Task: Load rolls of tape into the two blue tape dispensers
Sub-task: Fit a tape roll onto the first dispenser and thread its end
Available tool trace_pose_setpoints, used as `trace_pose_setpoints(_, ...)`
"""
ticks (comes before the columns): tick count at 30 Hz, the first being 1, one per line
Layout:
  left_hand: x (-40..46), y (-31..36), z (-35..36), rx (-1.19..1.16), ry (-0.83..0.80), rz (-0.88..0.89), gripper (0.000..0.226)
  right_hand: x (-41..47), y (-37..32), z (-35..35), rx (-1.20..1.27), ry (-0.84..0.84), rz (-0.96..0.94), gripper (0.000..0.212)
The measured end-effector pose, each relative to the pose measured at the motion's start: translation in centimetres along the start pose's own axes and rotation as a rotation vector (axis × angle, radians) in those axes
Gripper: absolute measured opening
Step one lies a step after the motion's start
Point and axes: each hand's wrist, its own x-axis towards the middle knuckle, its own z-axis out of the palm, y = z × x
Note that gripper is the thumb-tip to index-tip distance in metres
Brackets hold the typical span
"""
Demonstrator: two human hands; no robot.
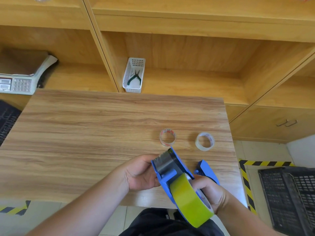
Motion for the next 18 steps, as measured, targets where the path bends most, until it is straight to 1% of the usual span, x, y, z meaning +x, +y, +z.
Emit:
trace_pose_setpoints(1,0.1,-0.2,-0.1,-0.007,-0.009,0.011,0.050,0.1,0.2,0.1,0.000,0.004,0.009,0.043)
trace_pose_setpoints(3,0.7,-0.7,-0.4,-0.029,-0.025,0.041,0.053,0.2,0.4,0.4,0.047,-0.010,0.040,0.032)
trace_pose_setpoints(4,1.0,-0.9,-0.5,-0.040,-0.022,0.063,0.057,0.4,0.4,0.4,0.065,-0.019,0.051,0.029)
trace_pose_setpoints(6,1.4,-1.3,-0.7,-0.058,-0.005,0.104,0.064,0.8,0.7,0.3,0.089,-0.031,0.070,0.039)
trace_pose_setpoints(9,1.7,-1.9,-1.0,-0.086,0.050,0.131,0.068,1.0,0.7,0.4,0.089,0.000,0.043,0.043)
trace_pose_setpoints(13,1.5,-2.4,-1.4,-0.169,0.064,0.127,0.054,1.8,1.4,-0.2,-0.012,0.113,0.027,0.045)
trace_pose_setpoints(15,1.2,-2.5,-1.6,-0.197,0.070,0.114,0.059,2.4,2.0,-0.3,-0.051,0.164,0.016,0.045)
trace_pose_setpoints(18,1.3,-2.9,-2.7,-0.331,0.146,0.078,0.063,3.4,2.9,-0.9,-0.107,0.236,0.011,0.047)
